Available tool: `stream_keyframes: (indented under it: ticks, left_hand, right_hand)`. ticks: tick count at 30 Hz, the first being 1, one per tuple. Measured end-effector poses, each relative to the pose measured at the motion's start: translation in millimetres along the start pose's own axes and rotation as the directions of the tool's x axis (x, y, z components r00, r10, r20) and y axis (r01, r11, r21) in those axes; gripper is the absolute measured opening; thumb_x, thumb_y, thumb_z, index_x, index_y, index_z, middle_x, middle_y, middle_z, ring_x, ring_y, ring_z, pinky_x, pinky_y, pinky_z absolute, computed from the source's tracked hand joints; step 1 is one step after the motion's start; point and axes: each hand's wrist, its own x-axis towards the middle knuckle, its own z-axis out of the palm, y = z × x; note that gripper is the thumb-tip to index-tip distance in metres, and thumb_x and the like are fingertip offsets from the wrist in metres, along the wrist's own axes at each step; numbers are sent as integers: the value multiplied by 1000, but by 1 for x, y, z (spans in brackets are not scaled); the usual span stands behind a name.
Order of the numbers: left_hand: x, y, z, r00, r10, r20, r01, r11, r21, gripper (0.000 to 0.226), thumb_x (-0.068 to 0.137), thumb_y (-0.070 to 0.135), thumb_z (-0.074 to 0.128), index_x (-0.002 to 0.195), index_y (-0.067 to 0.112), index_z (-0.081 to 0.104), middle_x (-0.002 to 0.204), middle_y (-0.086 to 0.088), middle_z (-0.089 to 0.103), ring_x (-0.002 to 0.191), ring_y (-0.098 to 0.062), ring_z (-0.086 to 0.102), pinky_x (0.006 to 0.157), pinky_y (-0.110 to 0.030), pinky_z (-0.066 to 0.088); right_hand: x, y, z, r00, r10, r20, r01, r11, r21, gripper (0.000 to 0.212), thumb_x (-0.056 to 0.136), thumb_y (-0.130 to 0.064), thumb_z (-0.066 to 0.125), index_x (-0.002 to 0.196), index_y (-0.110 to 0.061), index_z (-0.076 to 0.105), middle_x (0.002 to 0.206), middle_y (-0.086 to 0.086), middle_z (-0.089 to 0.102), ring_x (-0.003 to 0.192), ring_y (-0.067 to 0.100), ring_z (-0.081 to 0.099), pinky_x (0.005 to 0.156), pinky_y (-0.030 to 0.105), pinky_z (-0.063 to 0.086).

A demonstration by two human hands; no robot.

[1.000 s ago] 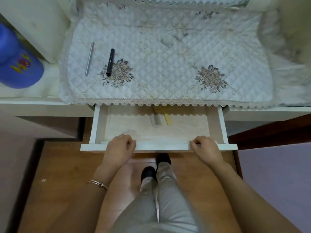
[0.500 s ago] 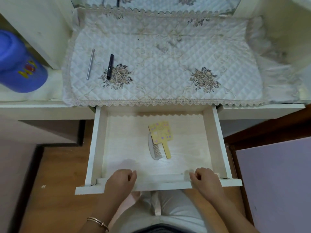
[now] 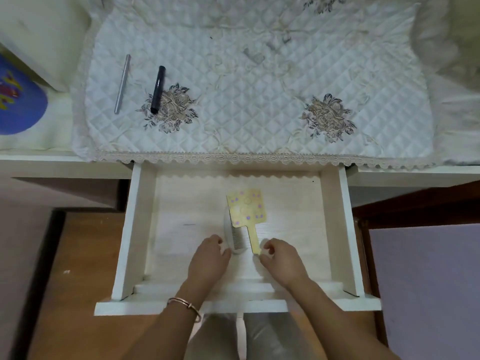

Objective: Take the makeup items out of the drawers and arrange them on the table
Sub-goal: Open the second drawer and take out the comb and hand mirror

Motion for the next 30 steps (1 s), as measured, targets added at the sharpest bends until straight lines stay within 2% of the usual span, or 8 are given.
stream_keyframes:
  ticks: [4, 11, 14, 15, 19, 22, 26, 30]
  left_hand:
    - [26, 19, 18, 991, -74, -111, 62, 993, -102, 45, 83, 25, 61, 114, -2, 44, 118, -20, 47, 111, -37, 47, 91, -39, 39]
    - [39, 29, 30, 978, -112, -175, 94, 990, -108, 54, 76, 18, 69, 116, -2, 39, 122, -21, 44, 111, -39, 47, 93, -43, 41]
    - [43, 24, 26, 976, -169, -140, 138, 969, -202, 48, 73, 17, 72, 110, -1, 46, 116, -21, 51, 107, -36, 51, 88, -41, 44]
    - [43, 23, 23, 978, -168, -127, 136, 964, -229, 42, 74, 17, 70, 106, -1, 50, 112, -20, 55, 103, -34, 54, 83, -37, 45]
    - [25, 20, 1, 982, -124, -140, 71, 940, -333, 14, 76, 10, 65, 89, 8, 61, 84, -6, 63, 86, -27, 61, 57, -16, 33]
    - [3, 16, -26, 984, -92, -154, 13, 891, -454, 11, 76, 12, 67, 80, 20, 62, 77, 4, 66, 77, -20, 64, 63, -19, 45]
    - [-21, 17, -73, 969, -3, -247, -140, 819, -557, 25, 80, 11, 67, 76, 35, 62, 74, 13, 72, 68, 0, 63, 59, -6, 47]
    - [-7, 47, -129, 931, 40, -364, -267, 756, -598, 20, 85, 9, 60, 91, 27, 66, 76, 8, 72, 74, -5, 64, 67, -14, 49]
  right_hand:
    - [33, -15, 21, 997, 11, -74, -10, 1000, 19, 40, 82, -20, 59, 118, -6, 49, 117, 14, 56, 110, 29, 52, 88, 33, 43]
    - [48, -18, 32, 987, 77, -143, -76, 997, 14, 35, 82, -20, 57, 111, -3, 47, 110, 16, 56, 103, 33, 54, 78, 35, 45]
    - [48, -19, 24, 990, 73, -120, -59, 991, 123, 12, 78, -20, 62, 81, -12, 53, 87, 12, 56, 81, 28, 53, 63, 28, 40]
    - [47, -18, 21, 993, 67, -99, -53, 988, 143, 21, 76, -17, 62, 64, -18, 45, 73, 7, 50, 67, 22, 48, 54, 22, 34]
    - [37, -12, 6, 993, 113, 41, -119, 904, 411, 45, 73, -10, 70, 51, -21, 33, 55, -6, 33, 55, 14, 33, 57, 23, 31]
    - [19, -15, -16, 994, 40, 99, -83, 871, 484, 35, 74, -5, 68, 56, -23, 44, 60, -7, 37, 63, 14, 38, 66, 29, 35]
    - [-5, -36, -48, 975, -164, 152, 50, 822, 567, 23, 77, -4, 69, 66, -22, 57, 62, -8, 43, 59, 6, 42, 61, 14, 38]
    - [8, -84, -82, 969, -245, -10, 191, 726, 661, 18, 80, -1, 66, 75, -17, 60, 65, -5, 50, 60, 3, 50, 56, 11, 42]
